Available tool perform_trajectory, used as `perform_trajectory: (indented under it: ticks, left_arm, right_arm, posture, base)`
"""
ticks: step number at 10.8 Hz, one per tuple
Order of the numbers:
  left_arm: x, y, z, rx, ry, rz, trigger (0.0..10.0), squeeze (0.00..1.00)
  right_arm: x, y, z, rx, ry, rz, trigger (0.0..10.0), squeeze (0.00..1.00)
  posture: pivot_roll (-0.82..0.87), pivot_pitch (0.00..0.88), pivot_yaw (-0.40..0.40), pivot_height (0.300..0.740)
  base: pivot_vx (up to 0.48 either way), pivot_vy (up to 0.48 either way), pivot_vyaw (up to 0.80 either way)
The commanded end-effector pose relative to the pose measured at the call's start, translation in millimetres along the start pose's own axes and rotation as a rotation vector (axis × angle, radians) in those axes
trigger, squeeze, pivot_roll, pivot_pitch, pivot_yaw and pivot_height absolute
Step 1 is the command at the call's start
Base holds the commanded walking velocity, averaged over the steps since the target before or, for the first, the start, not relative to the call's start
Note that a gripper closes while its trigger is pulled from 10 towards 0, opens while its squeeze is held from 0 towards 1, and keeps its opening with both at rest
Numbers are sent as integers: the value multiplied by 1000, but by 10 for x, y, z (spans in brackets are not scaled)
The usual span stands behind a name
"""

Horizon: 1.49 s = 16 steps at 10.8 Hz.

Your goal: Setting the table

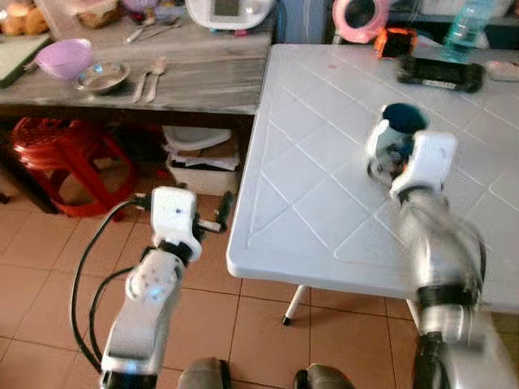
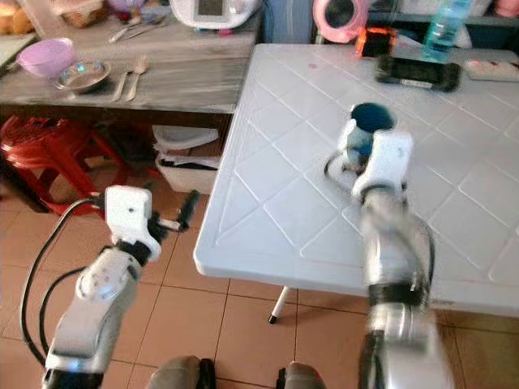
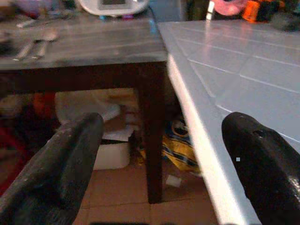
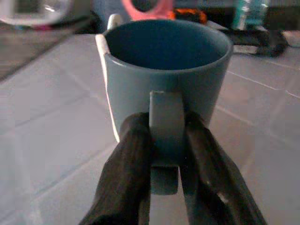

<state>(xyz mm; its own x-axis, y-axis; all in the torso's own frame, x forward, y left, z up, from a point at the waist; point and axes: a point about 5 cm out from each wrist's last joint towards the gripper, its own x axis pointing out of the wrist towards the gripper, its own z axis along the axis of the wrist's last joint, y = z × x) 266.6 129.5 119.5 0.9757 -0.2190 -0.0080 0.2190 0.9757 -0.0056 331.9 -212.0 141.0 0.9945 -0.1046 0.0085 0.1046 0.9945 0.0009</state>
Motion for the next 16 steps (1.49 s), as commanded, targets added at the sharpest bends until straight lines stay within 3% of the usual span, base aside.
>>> perform_trajectory:
  ticks: [1, 5, 16]
  left_arm:
    - [6, 64, -2, 15, -7, 25, 10000, 0]
    - [67, 139, -70, 29, -20, 73, 10000, 0]
    - [66, 139, -73, 25, -20, 75, 10000, 0]
  right_arm:
    - [-28, 67, 152, 6, -77, 31, 10000, 0]
    - [-410, 124, 61, -70, -134, 75, 10000, 0]
    - [-435, 130, 54, -60, -132, 77, 10000, 0]
  posture:
    - [52, 0, 25, 740]
    - [23, 0, 16, 740]
    - [23, 0, 16, 740]
  base:
    - [0, 480, 0]
    - [0, 480, 0]
    - [0, 480, 0]
